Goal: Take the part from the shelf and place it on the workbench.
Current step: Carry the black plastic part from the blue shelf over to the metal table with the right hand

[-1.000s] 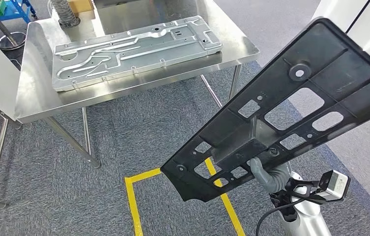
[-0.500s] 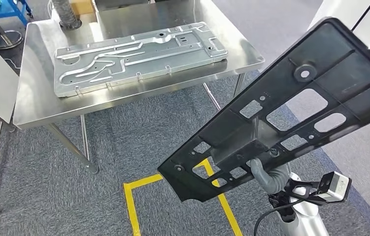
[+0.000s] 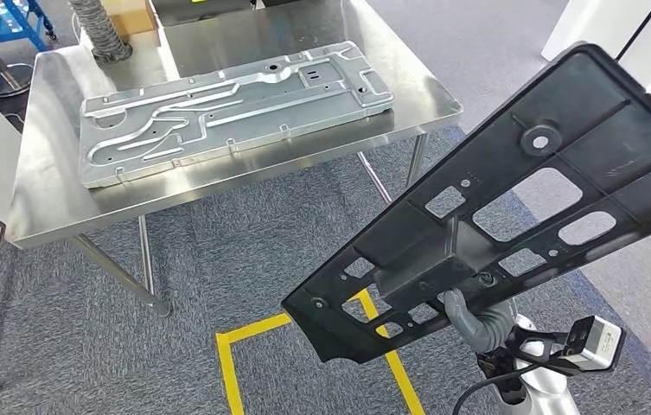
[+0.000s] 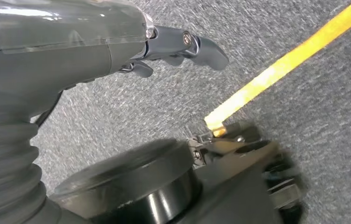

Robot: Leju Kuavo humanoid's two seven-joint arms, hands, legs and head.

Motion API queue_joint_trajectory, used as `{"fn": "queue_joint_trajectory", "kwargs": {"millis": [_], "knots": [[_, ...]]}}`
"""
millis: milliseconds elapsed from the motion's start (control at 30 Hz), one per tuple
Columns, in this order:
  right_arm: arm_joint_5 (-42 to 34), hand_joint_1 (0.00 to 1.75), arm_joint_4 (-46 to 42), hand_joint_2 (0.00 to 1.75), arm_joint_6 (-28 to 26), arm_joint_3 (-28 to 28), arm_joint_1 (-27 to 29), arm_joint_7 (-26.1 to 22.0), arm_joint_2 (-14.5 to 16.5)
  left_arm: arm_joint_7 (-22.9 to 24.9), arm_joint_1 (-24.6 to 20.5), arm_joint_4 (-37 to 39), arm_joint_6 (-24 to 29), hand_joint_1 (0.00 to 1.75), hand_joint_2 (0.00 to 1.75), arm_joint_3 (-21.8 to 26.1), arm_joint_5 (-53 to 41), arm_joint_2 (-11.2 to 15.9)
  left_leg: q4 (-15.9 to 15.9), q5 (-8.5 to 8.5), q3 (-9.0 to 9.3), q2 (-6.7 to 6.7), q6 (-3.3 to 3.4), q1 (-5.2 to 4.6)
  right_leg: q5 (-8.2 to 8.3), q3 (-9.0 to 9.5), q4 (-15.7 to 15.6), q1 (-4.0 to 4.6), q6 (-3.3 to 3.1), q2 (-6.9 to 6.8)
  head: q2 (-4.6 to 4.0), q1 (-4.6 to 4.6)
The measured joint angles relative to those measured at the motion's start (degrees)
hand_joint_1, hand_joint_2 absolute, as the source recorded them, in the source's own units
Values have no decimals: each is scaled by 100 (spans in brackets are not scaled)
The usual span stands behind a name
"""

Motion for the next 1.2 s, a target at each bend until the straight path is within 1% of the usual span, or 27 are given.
{"fn": "queue_joint_trajectory", "kwargs": {"millis": [33,67,100,133,167,200,233,267,400,467,533,567,600,633,667,700,733,767,833,900,933,967,1033,1067,1100,1133,1200], "knots": [[0,175,0,175,1,0,3,0,-2,-2,-8,0,-3,0,175,1,4,0,364,-101,-225,0,-13,9,-27,26,1,0,-1,-1,0,0],[0,175,0,175,2,0,6,0,-2,-2,-16,0,-4,0,175,1,8,1,564,-90,-381,1,-21,16,-59,65,1,-2,3,1,0,0],[0,175,0,175,5,0,5,0,-2,-1,-22,0,-4,0,175,1,9,4,527,55,-422,1,-21,21,-96,119,1,-5,11,5,0,0],[0,175,1,175,13,0,-1,-1,-2,4,-22,0,-2,0,175,1,12,7,259,304,-351,2,-14,26,-137,182,1,-10,23,11,0,0],[-1,175,3,175,27,0,-16,-2,-2,7,-14,0,3,0,175,2,21,9,-158,607,-213,3,0,31,-182,246,-1,-14,40,19,0,0],[-2,175,10,175,51,1,-45,-4,-2,8,-4,0,9,0,175,3,34,10,-551,820,-68,4,19,20,-223,299,-1,-11,66,29,0,0],[-4,175,22,175,77,2,-86,-7,-2,9,1,0,16,0,175,3,48,9,-843,938,40,7,47,8,-255,325,3,-7,98,38,0,0],[-7,175,38,175,96,3,-133,-8,-2,9,3,0,21,0,175,3,64,7,-1001,969,94,7,78,-4,-276,333,2,2,133,43,0,0],[-9,175,99,175,105,12,-281,-1,23,6,20,0,37,0,175,4,92,2,-1119,926,162,-9,226,-5,-372,320,75,-8,264,18,0,0],[-9,175,118,175,102,13,-327,0,32,4,17,0,40,0,175,4,92,1,-1162,909,226,-10,295,6,-615,48,614,-9,295,6,0,0],[-9,175,144,175,102,13,-343,3,33,4,14,0,39,0,175,4,91,1,-1164,856,276,-11,336,-11,-877,-454,1435,-3,309,6,0,0],[-9,175,157,175,101,13,-341,5,33,4,19,0,38,0,175,4,90,0,-1162,823,311,-13,344,-21,-881,-653,1686,-3,310,6,0,0],[-9,175,168,175,100,13,-340,7,33,4,25,0,38,0,175,4,86,0,-1160,785,357,-18,344,-29,-759,-746,1714,-3,303,6,0,0],[-9,175,175,175,98,13,-340,8,33,4,29,0,38,0,175,4,82,-1,-1159,741,416,-24,338,-34,-522,-719,1503,-1,288,5,0,0],[-9,175,177,175,97,13,-342,9,33,4,32,0,38,0,175,4,78,-3,-1158,691,483,-31,326,-37,-216,-594,1107,3,265,5,0,0],[-9,175,180,175,95,13,-344,9,34,4,34,1,38,0,175,4,74,-5,-1157,639,541,-37,306,-45,12,-447,726,16,232,-1,0,1],[-10,175,183,175,93,14,-348,10,37,4,31,1,38,0,175,4,73,-9,-1149,592,581,-44,280,-54,151,-321,400,32,198,-5,0,1],[-10,175,186,175,91,14,-349,12,39,4,27,2,38,0,175,4,71,-11,-1148,556,601,-46,254,-61,197,-247,210,49,166,-7,0,1],[-13,175,189,175,74,15,-345,16,44,3,15,2,37,0,175,3,56,-16,-1171,518,615,-40,200,-66,133,-214,124,72,107,2,0,0],[-12,175,167,175,37,15,-311,17,44,1,8,1,36,0,175,2,28,-15,-1150,445,642,-31,146,-65,104,-157,79,43,51,9,0,-1],[-11,175,144,175,15,15,-287,17,43,-1,4,1,34,0,175,2,12,-14,-1002,353,592,-30,116,-63,88,-113,46,22,24,5,0,-2],[-9,175,119,175,-4,15,-259,17,41,-3,2,0,32,0,175,1,-2,-13,-726,216,467,-30,87,-51,70,-68,20,7,1,-1,0,-4],[-7,175,75,175,-24,15,-191,17,38,-9,3,0,23,0,175,1,-20,-13,89,-83,11,-30,40,-23,20,-9,9,10,-28,-10,0,-6],[-5,175,60,175,-27,15,-149,17,38,-8,-1,0,19,0,175,1,-25,-13,413,-141,-203,-29,25,-12,-10,22,10,10,-29,-9,0,-5],[-4,175,46,175,-28,15,-107,17,38,-7,-4,0,15,0,175,1,-29,-10,552,-83,-334,-28,16,-7,-42,64,11,9,-26,-6,0,-5],[-2,175,33,175,-28,15,-74,17,38,-4,-9,0,11,0,175,1,-37,-7,458,98,-352,-27,15,-4,-78,118,12,6,-20,1,0,-5],[0,175,2,175,-28,15,-43,17,38,3,-4,0,9,0,175,-1,-45,-1,-268,664,-128,-25,40,1,-158,240,10,-1,7,21,0,-4]]}}
